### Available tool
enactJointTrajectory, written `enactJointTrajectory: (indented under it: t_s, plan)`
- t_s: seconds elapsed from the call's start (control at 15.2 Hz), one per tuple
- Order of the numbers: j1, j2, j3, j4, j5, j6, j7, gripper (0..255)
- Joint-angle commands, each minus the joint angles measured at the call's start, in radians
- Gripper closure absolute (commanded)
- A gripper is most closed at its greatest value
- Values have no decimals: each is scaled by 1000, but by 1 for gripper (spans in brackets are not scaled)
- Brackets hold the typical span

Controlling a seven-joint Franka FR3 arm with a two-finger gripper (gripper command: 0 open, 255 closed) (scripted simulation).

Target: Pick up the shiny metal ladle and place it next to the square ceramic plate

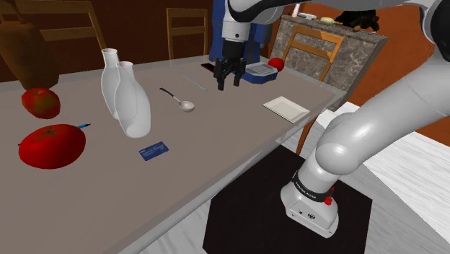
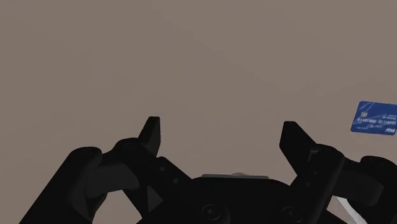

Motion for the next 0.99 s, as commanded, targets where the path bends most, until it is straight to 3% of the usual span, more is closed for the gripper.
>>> enactJointTrajectory:
  t_s: [0.0,0.46,0.92]
  plan:
    - [4,79,9,43,7,48,16,0]
    - [13,329,26,206,15,171,58,0]
    - [23,585,33,434,11,234,100,0]
